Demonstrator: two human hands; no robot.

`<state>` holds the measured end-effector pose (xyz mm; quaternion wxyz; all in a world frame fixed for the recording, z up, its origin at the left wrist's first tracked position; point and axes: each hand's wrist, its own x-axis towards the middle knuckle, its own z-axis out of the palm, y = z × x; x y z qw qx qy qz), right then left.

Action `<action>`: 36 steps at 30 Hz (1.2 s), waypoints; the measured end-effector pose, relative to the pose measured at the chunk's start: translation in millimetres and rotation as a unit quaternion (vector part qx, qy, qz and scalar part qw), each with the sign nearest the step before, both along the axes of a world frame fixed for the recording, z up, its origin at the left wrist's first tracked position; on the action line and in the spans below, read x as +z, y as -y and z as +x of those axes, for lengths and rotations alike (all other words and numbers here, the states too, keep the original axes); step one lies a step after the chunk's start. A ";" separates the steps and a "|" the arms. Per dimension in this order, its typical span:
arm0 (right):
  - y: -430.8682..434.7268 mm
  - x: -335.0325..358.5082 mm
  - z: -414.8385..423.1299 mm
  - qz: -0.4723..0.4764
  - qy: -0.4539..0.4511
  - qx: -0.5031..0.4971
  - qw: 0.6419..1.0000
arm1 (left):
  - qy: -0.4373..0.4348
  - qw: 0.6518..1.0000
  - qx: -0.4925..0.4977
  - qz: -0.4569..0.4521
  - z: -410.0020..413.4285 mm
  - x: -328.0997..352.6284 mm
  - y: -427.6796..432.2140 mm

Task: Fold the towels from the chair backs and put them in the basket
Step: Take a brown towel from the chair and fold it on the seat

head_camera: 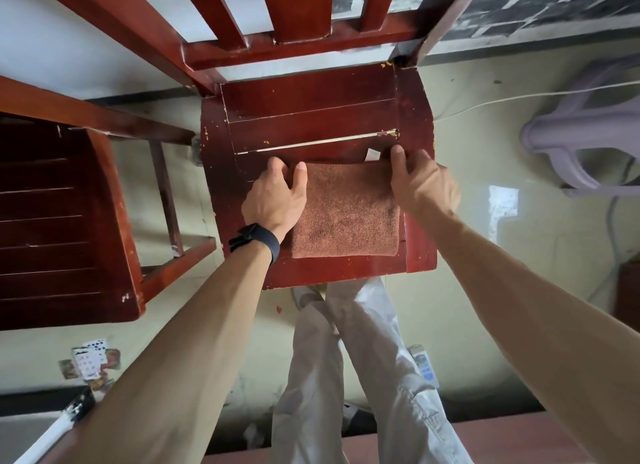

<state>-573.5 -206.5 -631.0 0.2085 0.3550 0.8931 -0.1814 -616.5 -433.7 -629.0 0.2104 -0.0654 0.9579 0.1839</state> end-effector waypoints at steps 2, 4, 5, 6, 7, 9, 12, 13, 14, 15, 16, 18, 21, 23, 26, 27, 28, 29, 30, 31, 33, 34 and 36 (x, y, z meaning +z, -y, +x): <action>5.8 8.0 12.7 -0.022 -0.080 -0.017 0.996 | -0.088 0.996 -0.020 0.011 12.3 8.3 1.8; 16.8 14.5 31.6 -0.019 -0.162 0.040 0.986 | -0.166 0.981 -0.095 0.004 33.2 10.5 1.8; 25.0 15.0 41.5 -0.007 -0.182 0.083 0.980 | -0.174 0.973 -0.154 0.008 44.9 9.4 0.5; 34.4 13.8 50.8 0.005 -0.191 0.129 0.973 | -0.161 0.963 -0.214 0.009 55.7 6.8 -1.1; 43.2 10.0 58.7 0.009 -0.191 0.177 0.965 | -0.144 0.954 -0.264 0.004 64.1 2.3 -2.1; 52.5 -2.7 67.1 -0.004 -0.162 0.253 0.954 | -0.119 0.941 -0.317 -0.015 69.3 -13.1 -1.2; 43.9 -23.5 63.9 -0.004 -0.143 0.307 0.941 | -0.114 0.938 -0.324 -0.045 63.7 -35.3 8.7; 40.2 -29.0 62.6 0.004 -0.143 0.311 0.940 | -0.114 0.938 -0.323 -0.047 62.6 -40.1 10.5; 37.4 -31.7 62.4 0.014 -0.140 0.302 0.943 | -0.112 0.941 -0.316 -0.048 63.6 -42.6 10.3; 35.6 -31.6 62.6 0.025 -0.136 0.274 0.952 | -0.109 0.947 -0.299 -0.053 66.0 -42.7 8.4; 34.9 -28.6 62.9 0.030 -0.130 0.229 0.964 | -0.101 0.956 -0.269 -0.062 69.0 -40.1 5.5; 32.6 -17.5 64.6 0.010 -0.115 0.115 0.987 | -0.073 0.979 -0.174 -0.073 73.2 -28.2 -2.3; 26.0 2.3 67.6 -0.055 -0.126 0.007 0.991 | -0.058 0.998 -0.011 -0.032 71.8 -3.1 -9.5; 25.7 12.0 65.7 -0.142 -0.104 -0.074 0.982 | -0.046 0.996 0.079 0.020 64.8 9.4 -12.1; 27.2 14.9 52.5 -0.234 0.005 -0.201 0.951 | 0.034 0.973 0.211 0.089 47.0 17.5 -14.4; 27.1 14.4 47.5 -0.255 0.027 -0.237 0.937 | 0.065 0.961 0.247 0.101 41.2 17.8 -13.8; 26.1 13.5 43.0 -0.273 0.036 -0.263 0.925 | 0.093 0.951 0.272 0.111 35.9 18.4 -12.7; 24.6 11.9 39.1 -0.290 0.038 -0.282 0.914 | 0.118 0.944 0.283 0.124 31.2 17.8 -10.7; 23.2 11.5 36.3 -0.309 0.036 -0.297 0.903 | 0.142 0.937 0.286 0.140 26.9 17.3 -8.4; 21.9 12.8 34.1 -0.330 0.035 -0.307 0.892 | 0.165 0.931 0.286 0.155 23.1 16.8 -5.8; 20.6 17.3 33.3 -0.359 0.031 -0.302 0.883 | 0.201 0.921 0.283 0.174 17.3 19.6 0.4; 19.8 21.3 34.1 -0.367 0.025 -0.296 0.881 | 0.210 0.920 0.277 0.183 15.4 22.4 3.8; 18.0 33.3 37.2 -0.388 -0.005 -0.297 0.873 | 0.211 0.916 0.265 0.216 13.9 30.9 10.8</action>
